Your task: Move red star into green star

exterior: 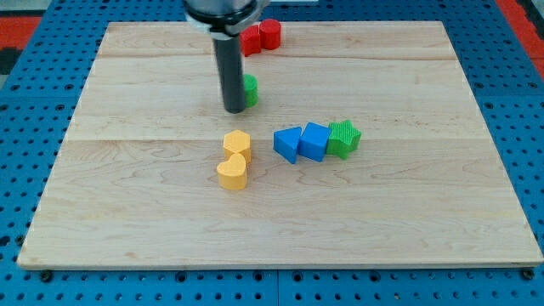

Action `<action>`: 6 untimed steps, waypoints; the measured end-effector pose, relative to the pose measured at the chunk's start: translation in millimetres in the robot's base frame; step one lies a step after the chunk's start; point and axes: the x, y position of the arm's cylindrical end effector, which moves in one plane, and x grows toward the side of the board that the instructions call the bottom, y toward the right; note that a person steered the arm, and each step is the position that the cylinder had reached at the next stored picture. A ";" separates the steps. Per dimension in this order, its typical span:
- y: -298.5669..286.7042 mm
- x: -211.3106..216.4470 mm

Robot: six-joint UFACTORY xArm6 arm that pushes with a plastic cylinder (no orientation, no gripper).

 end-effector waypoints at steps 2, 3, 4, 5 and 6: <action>27.4 -61.8; 30.4 -94.6; 90.2 -38.6; 191.4 5.3; 189.0 87.9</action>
